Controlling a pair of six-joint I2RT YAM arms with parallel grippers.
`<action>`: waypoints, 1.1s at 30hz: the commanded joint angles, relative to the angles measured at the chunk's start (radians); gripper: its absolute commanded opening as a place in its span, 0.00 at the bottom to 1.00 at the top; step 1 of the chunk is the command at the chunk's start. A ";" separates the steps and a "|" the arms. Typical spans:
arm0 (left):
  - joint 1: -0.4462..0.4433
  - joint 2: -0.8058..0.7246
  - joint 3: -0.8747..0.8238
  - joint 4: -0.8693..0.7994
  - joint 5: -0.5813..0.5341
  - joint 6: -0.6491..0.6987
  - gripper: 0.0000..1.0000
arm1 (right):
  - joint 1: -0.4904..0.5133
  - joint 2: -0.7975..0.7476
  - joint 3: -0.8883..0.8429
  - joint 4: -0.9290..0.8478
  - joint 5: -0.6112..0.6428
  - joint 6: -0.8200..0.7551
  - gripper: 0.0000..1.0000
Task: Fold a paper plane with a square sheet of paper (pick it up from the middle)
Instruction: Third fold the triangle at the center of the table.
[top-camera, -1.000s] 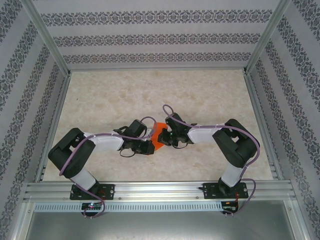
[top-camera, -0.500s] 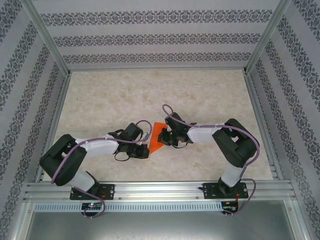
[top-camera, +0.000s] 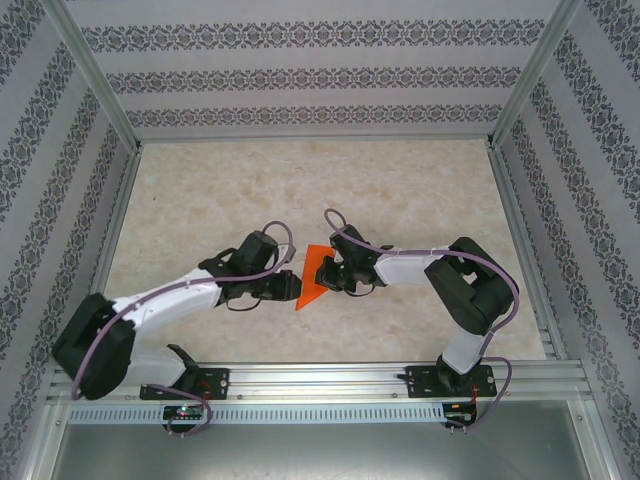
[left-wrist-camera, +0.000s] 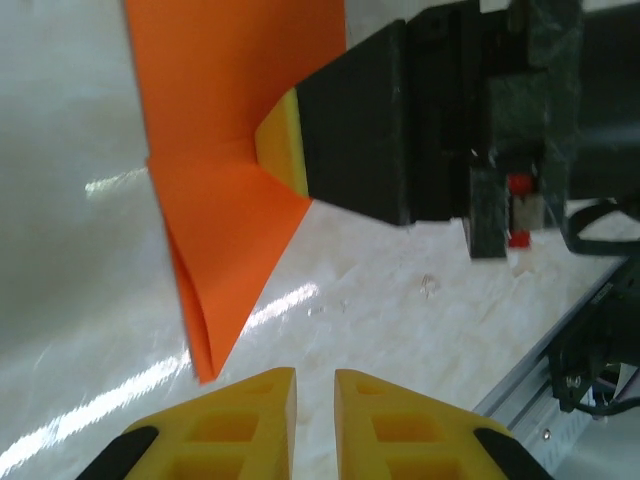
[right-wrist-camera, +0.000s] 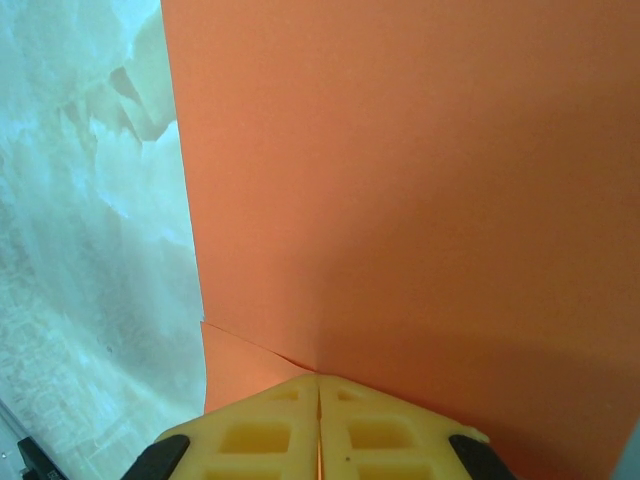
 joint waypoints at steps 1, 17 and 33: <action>0.012 0.100 0.034 0.108 0.058 -0.021 0.19 | 0.006 0.038 -0.025 -0.104 0.102 -0.020 0.09; 0.011 0.364 0.059 0.069 -0.040 0.040 0.12 | 0.002 -0.047 -0.003 -0.051 0.056 -0.011 0.11; 0.009 0.341 0.040 0.057 -0.056 0.055 0.11 | 0.085 -0.072 -0.066 0.085 0.012 0.078 0.03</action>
